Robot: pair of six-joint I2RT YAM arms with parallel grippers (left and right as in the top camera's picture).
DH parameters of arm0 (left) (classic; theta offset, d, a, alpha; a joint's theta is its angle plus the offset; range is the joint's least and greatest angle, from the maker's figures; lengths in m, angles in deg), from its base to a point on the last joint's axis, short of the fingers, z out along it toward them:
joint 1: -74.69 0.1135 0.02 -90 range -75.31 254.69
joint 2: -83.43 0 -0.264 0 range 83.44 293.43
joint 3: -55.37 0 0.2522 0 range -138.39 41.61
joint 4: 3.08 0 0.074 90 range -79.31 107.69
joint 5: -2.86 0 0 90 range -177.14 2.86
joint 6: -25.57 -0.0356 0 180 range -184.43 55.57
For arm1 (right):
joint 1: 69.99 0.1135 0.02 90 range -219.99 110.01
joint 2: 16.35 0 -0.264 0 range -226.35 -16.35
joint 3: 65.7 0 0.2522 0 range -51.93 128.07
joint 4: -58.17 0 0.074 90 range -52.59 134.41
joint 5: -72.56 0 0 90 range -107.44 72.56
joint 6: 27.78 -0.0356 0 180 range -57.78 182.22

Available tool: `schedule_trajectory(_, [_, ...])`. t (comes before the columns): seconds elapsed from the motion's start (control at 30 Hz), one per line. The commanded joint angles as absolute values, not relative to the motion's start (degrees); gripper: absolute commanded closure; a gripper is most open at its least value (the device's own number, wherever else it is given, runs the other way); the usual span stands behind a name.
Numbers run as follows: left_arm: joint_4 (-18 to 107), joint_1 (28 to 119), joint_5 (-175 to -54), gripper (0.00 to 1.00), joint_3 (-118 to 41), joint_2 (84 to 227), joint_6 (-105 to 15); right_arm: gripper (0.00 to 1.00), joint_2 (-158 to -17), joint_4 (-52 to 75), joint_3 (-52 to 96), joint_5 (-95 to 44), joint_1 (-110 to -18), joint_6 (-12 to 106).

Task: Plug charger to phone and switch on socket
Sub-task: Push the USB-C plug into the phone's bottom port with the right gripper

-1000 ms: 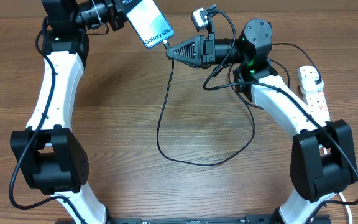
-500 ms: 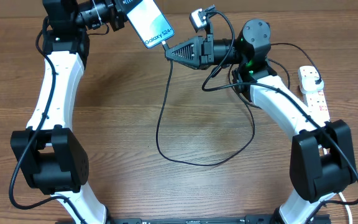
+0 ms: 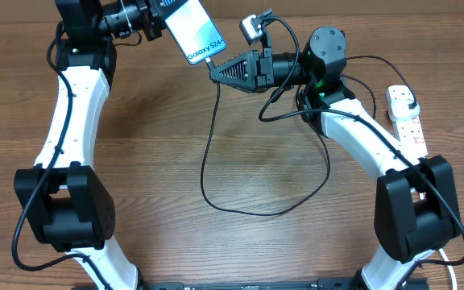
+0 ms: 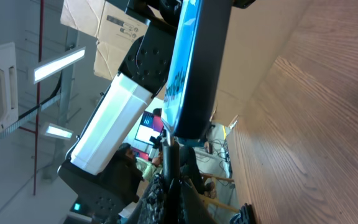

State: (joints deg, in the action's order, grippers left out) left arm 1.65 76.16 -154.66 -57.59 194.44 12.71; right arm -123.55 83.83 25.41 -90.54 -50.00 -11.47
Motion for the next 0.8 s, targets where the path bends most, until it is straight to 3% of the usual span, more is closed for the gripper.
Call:
schedule_trajectory(0.0, [1.23, 75.61, -159.21, 0.96, -58.13, 193.67, 10.24, 0.96, -121.8, 83.98, 26.13, -89.1, -49.74, -11.23])
schedule_trajectory(0.77, [1.21, 75.88, -161.42, 0.96, -58.13, 193.67, 8.29, 0.96, -121.8, 77.12, 26.13, -89.25, -49.83, -6.26])
